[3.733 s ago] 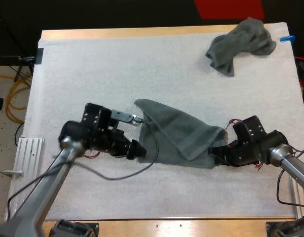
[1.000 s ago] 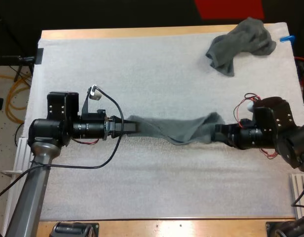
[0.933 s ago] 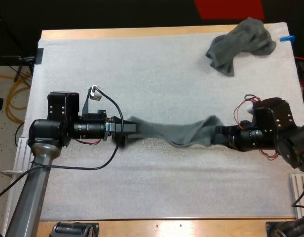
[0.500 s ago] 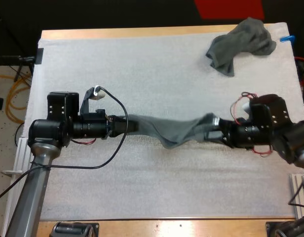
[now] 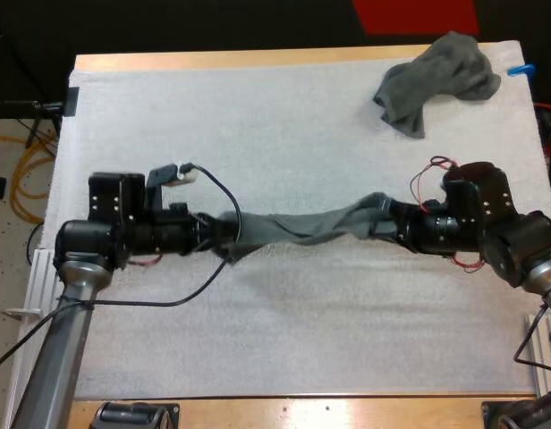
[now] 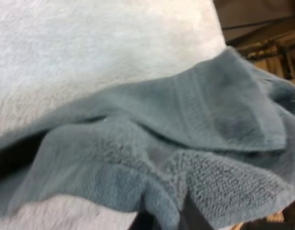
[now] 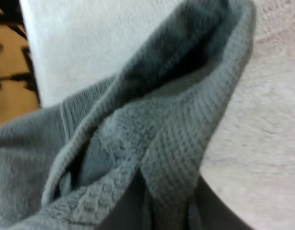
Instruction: Pick towel from pile fold and stack
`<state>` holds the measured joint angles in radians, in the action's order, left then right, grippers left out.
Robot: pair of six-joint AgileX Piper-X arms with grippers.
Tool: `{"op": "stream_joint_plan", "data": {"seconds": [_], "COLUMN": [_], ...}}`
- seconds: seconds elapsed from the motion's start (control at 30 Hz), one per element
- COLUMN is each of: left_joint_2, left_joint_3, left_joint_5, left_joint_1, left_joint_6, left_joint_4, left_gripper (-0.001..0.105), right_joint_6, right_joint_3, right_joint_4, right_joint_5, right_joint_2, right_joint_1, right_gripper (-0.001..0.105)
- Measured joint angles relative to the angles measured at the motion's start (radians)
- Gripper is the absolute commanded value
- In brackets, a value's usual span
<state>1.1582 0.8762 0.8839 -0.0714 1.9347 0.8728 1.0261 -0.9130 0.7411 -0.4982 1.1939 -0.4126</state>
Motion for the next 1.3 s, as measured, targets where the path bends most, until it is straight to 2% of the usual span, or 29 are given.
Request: {"op": "stream_joint_plan", "data": {"seconds": [0.2, 0.33, 0.57, 0.8, 0.97, 1.07, 1.2, 1.3], "left_joint_2": [0.000, -0.001, -0.002, -0.004, -0.004, -0.004, -0.005, -0.005], "left_joint_3": [-0.146, -0.245, -0.347, -0.371, -0.371, -0.371, -0.371, -0.367], "left_joint_5": [0.034, 0.070, 0.074, 0.063, -0.037, -0.065, -0.059, 0.011], "left_joint_1": [0.000, 0.000, 0.000, 0.000, 0.000, 0.000, 0.000, 0.000], "left_joint_6": [-0.006, -0.062, -0.082, -0.121, -0.132, -0.132, -0.137, -0.148], "left_joint_4": [0.036, 0.088, 0.128, 0.206, 0.217, 0.233, 0.252, 0.234], "left_gripper": [0.000, 0.000, 0.000, 0.000, 0.000, 0.000, 0.000, 0.000], "right_joint_6": [0.143, 0.247, 0.265, 0.230, 0.226, 0.224, 0.211, 0.206], "right_joint_3": [0.000, 0.011, 0.143, 0.255, 0.296, 0.296, 0.296, 0.296], "right_joint_4": [0.198, 0.309, 0.341, 0.309, 0.303, 0.307, 0.310, 0.290], "right_joint_5": [-0.004, -0.004, 0.002, 0.036, 0.085, 0.092, 0.042, 0.028], "right_joint_2": [0.000, 0.000, 0.000, 0.000, -0.002, -0.002, -0.013, -0.042], "right_joint_1": [0.000, -0.021, -0.140, -0.237, -0.249, -0.249, -0.249, -0.249], "right_gripper": [0.000, 0.000, 0.000, 0.000, 0.000, 0.000, 0.000, 0.000]}}
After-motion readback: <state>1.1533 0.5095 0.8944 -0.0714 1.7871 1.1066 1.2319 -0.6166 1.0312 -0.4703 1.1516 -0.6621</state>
